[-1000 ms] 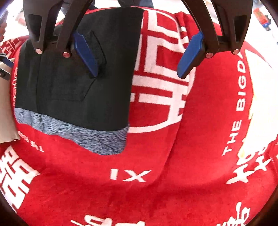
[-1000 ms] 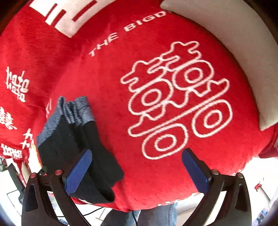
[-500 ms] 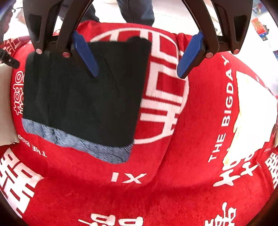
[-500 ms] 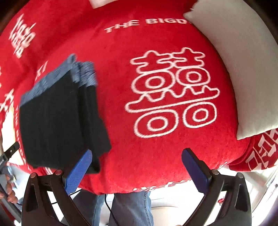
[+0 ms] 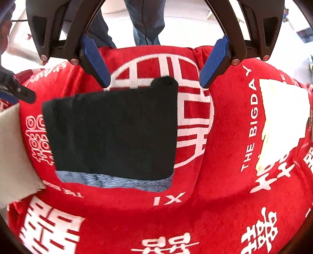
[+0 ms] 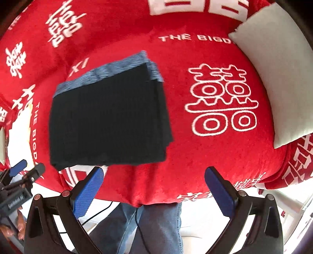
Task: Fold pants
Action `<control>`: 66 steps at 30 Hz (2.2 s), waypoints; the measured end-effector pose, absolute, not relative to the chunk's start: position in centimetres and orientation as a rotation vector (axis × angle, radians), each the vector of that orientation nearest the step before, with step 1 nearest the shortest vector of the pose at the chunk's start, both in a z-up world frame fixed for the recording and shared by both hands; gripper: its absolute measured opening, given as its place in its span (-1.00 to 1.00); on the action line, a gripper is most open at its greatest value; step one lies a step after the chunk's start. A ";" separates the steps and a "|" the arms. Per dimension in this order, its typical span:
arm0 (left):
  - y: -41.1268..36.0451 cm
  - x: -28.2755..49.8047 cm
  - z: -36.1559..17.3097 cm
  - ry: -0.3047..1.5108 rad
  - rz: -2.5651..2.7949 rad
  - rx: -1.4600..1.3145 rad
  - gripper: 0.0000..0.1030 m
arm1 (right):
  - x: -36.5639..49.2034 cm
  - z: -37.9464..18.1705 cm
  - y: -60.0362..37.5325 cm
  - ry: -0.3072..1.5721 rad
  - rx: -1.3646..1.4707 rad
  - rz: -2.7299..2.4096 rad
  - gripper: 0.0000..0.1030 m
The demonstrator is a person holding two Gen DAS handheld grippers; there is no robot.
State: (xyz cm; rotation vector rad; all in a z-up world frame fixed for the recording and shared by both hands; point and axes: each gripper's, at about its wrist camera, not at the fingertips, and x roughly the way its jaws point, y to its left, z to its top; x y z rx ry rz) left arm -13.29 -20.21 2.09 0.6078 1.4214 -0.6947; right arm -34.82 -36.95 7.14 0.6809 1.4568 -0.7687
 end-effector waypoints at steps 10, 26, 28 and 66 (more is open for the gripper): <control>-17.9 -14.6 4.8 1.375 -0.733 0.609 0.81 | -32.6 10.3 -32.4 1.398 0.659 -0.770 1.00; -17.4 -15.2 7.1 1.318 -0.738 0.607 1.00 | -31.5 13.0 -29.8 1.375 0.610 -0.801 1.00; -17.4 -15.1 7.3 1.317 -0.735 0.604 1.00 | -31.3 13.3 -29.8 1.372 0.601 -0.811 1.00; -17.6 -14.1 8.6 1.292 -0.691 0.621 1.00 | -29.7 14.3 -28.1 1.388 0.497 -0.822 1.00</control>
